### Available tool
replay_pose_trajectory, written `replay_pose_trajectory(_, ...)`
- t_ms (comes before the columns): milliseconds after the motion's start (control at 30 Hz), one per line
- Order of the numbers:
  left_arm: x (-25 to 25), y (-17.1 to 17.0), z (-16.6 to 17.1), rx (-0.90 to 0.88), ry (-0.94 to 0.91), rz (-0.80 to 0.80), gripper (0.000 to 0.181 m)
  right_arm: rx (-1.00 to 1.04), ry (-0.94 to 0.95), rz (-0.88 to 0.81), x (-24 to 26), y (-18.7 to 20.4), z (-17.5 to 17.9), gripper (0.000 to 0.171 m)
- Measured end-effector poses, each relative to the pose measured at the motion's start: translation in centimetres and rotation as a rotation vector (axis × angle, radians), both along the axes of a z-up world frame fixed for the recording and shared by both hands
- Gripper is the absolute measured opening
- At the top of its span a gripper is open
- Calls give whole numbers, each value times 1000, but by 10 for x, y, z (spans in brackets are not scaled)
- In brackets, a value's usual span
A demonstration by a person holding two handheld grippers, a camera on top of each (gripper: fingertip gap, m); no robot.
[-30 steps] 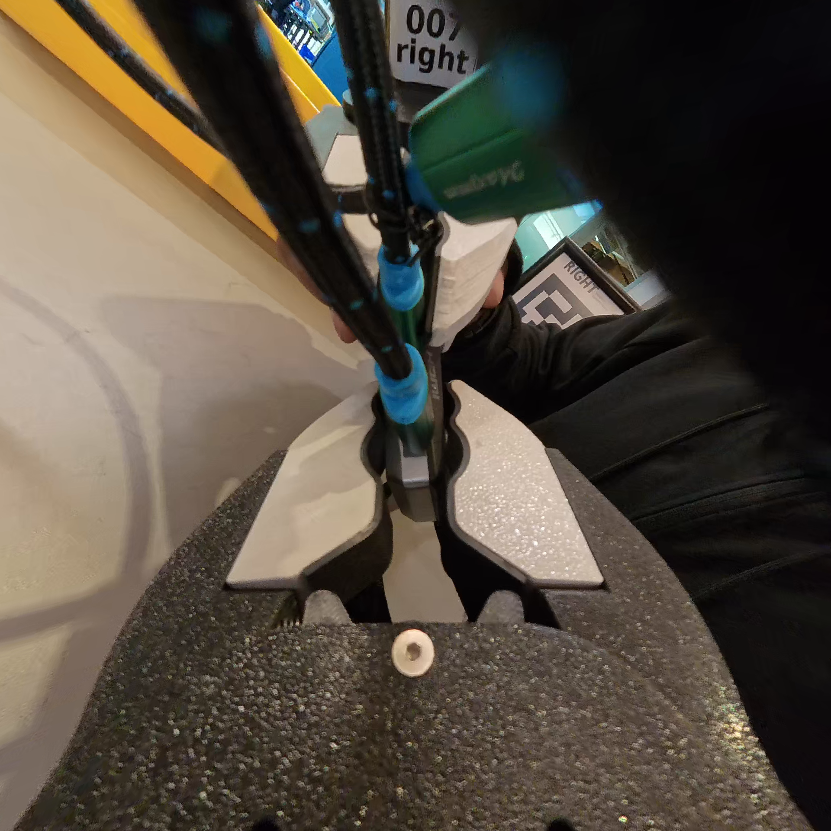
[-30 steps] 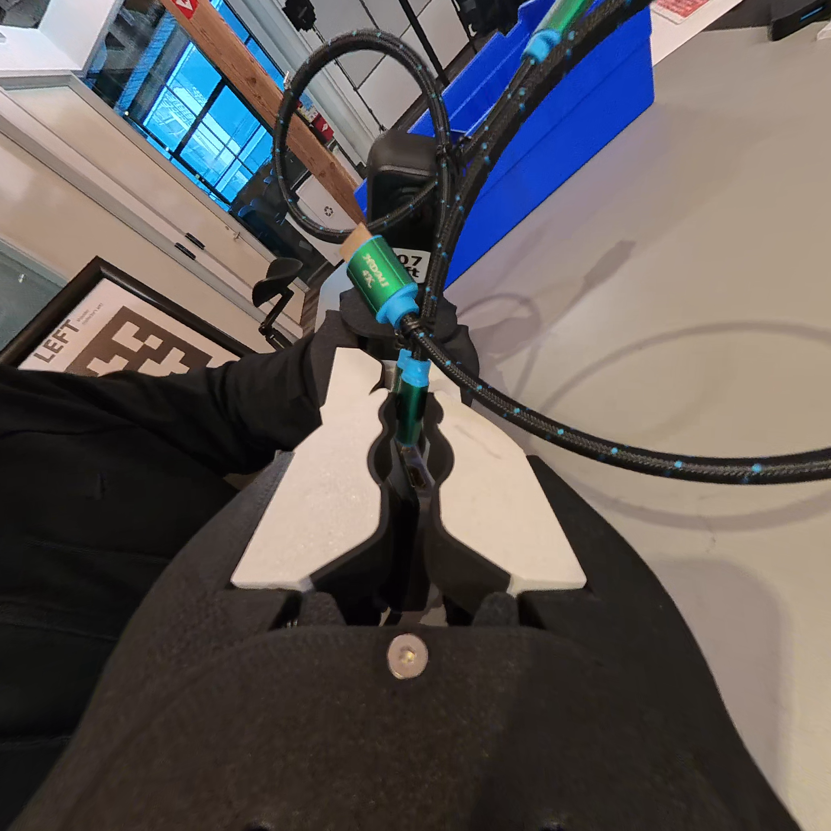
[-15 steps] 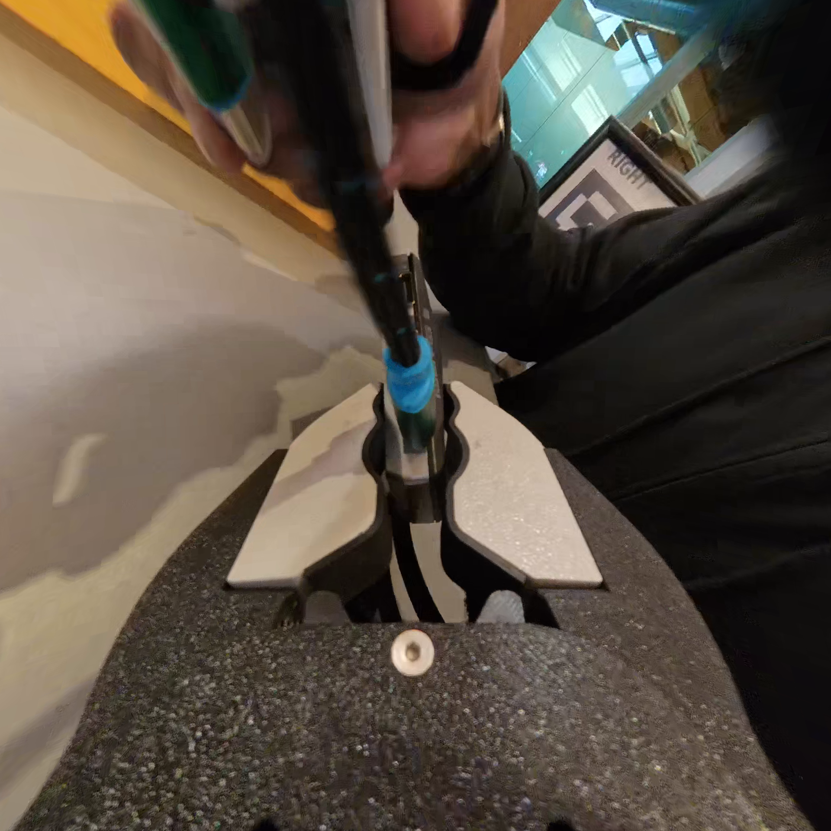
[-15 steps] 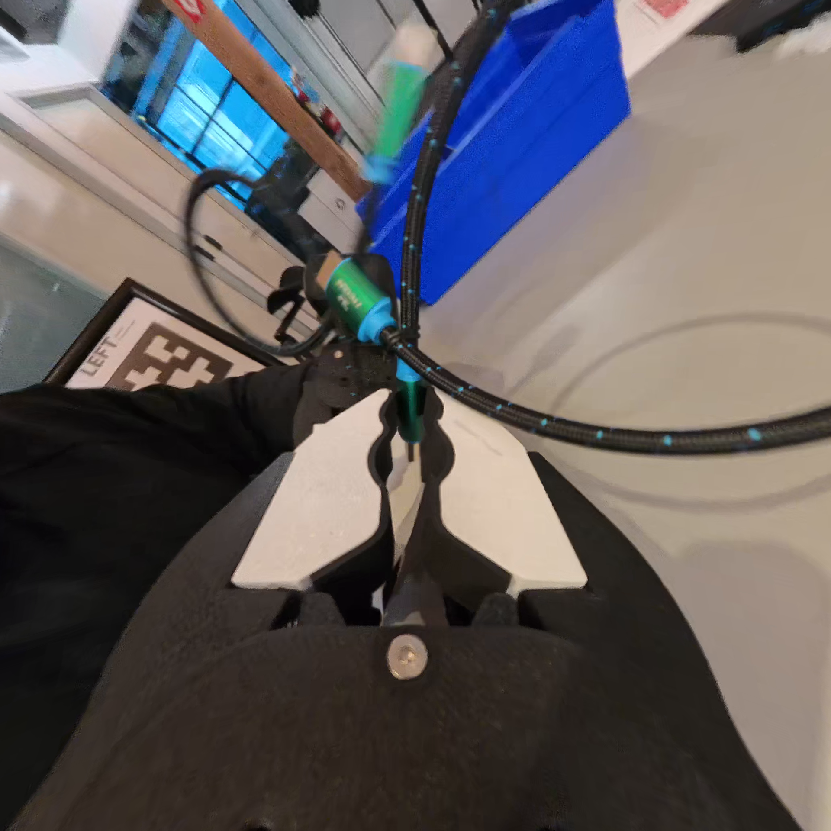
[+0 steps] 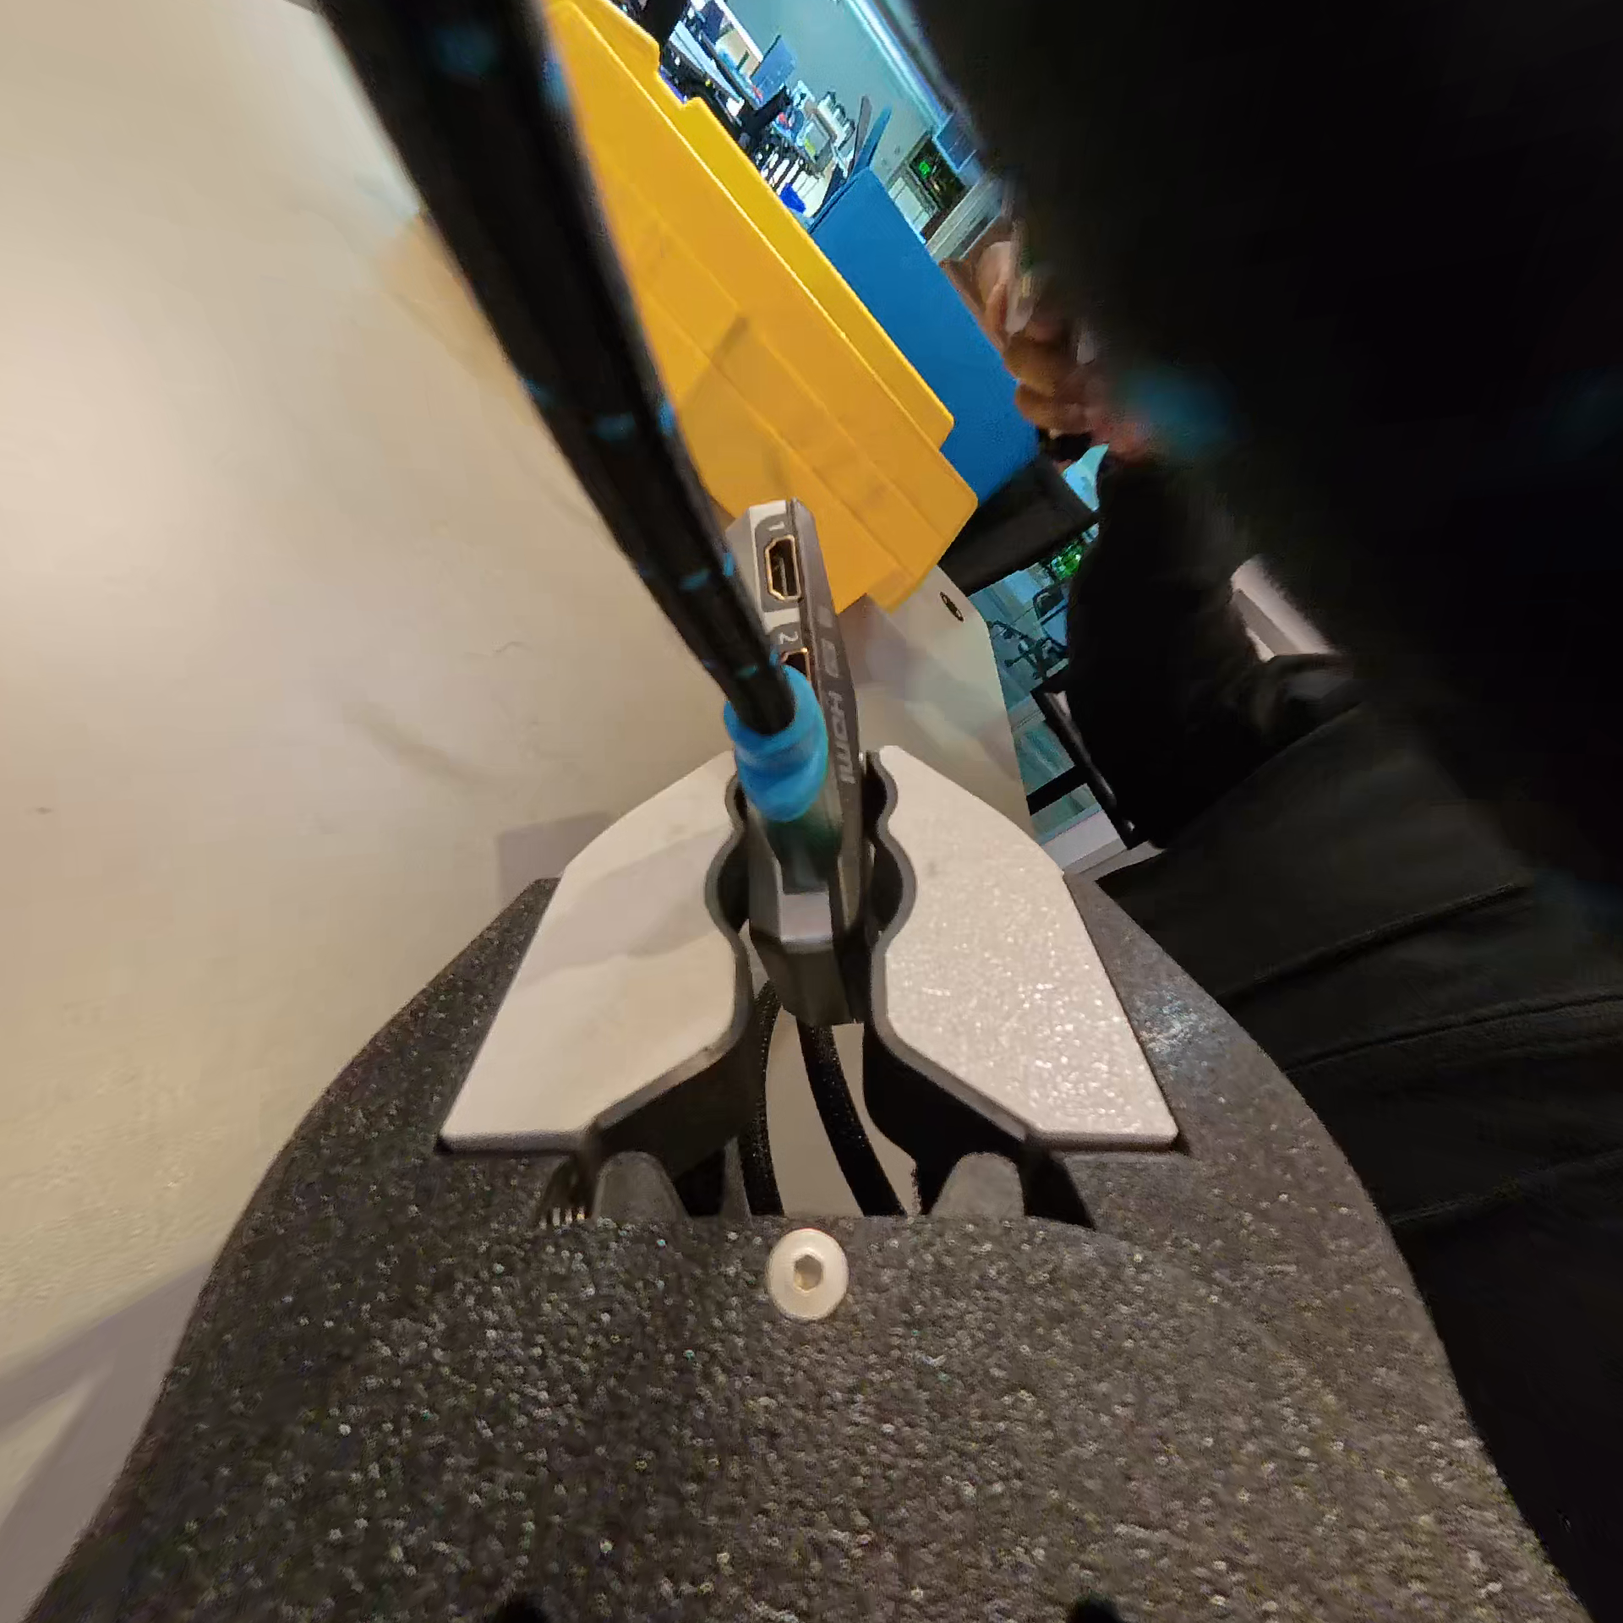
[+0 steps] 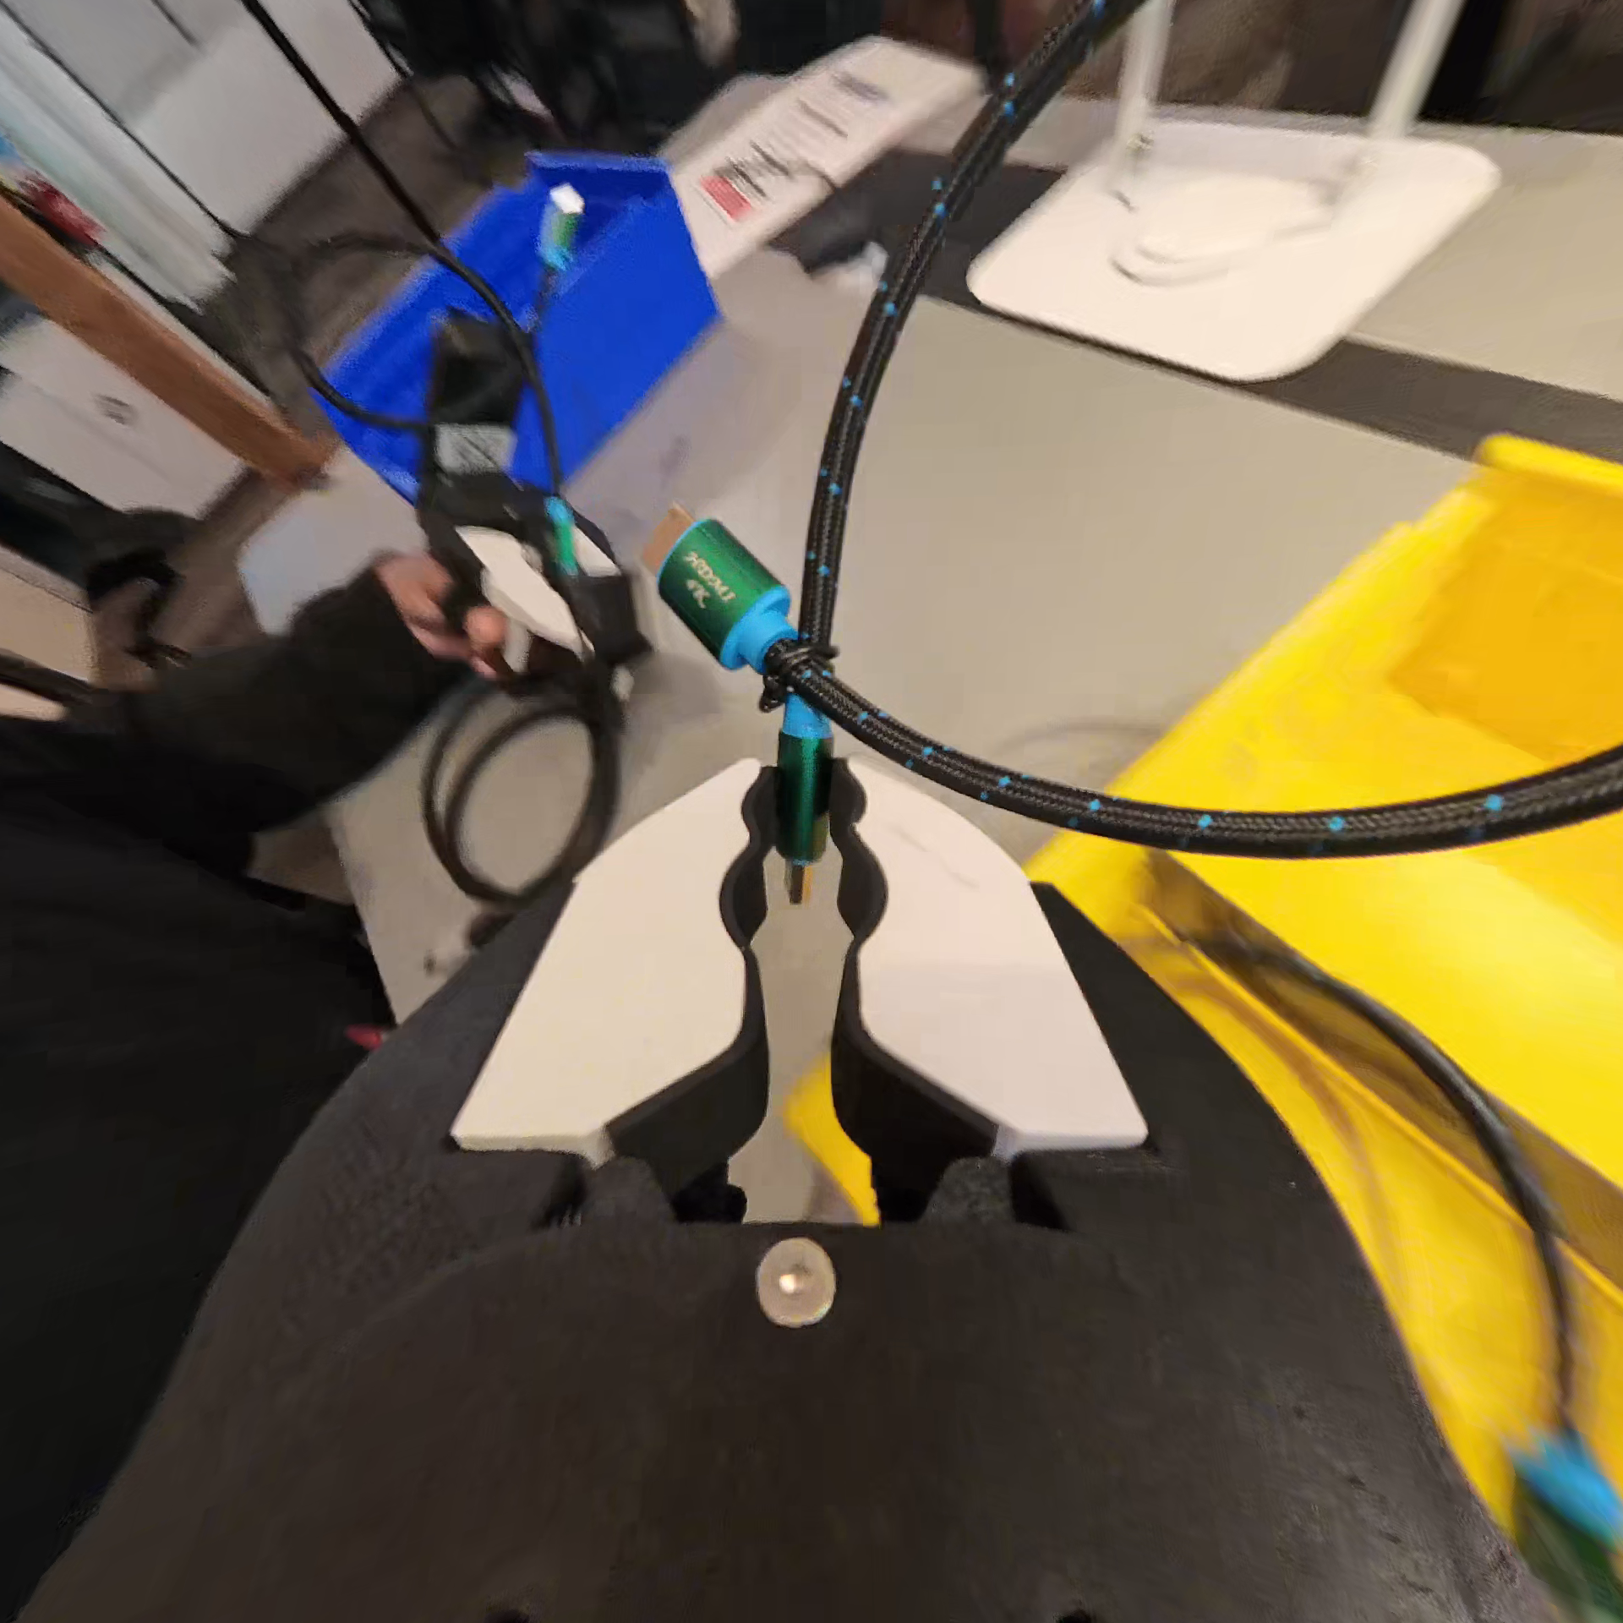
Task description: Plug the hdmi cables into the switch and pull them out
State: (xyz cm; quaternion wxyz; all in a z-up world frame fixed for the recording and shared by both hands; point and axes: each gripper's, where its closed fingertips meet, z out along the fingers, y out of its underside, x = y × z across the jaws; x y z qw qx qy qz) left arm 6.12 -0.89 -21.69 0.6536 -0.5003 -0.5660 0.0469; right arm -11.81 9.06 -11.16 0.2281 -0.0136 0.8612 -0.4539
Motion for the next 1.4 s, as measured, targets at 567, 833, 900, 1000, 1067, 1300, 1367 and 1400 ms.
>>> replay_pose_trajectory(567,-1,8,-7,-45,-29,-26,24,698,866,374,-118,133,-105,25)
replay_pose_trajectory(833,-2,9,-9,-52,-39,-31,24,426,717,292,-66,107,-78,23)
replay_pose_trajectory(900,-2,9,-8,-52,-36,-31,24,326,681,320,-27,93,-70,21)
replay_pose_trajectory(1000,-1,15,-6,-39,-26,-53,24,209,647,346,32,68,-59,20)
replay_pose_trajectory(1067,0,22,-4,-40,-17,-82,24,150,613,350,69,51,-55,21)
replay_pose_trajectory(1300,9,53,0,-73,22,-238,24,98,472,401,141,-20,-67,42)
replay_pose_trajectory(1367,12,61,2,-86,39,-275,24,118,395,465,155,-35,-75,51)
replay_pose_trajectory(1400,13,65,4,-94,51,-292,24,151,335,511,164,-39,-82,57)
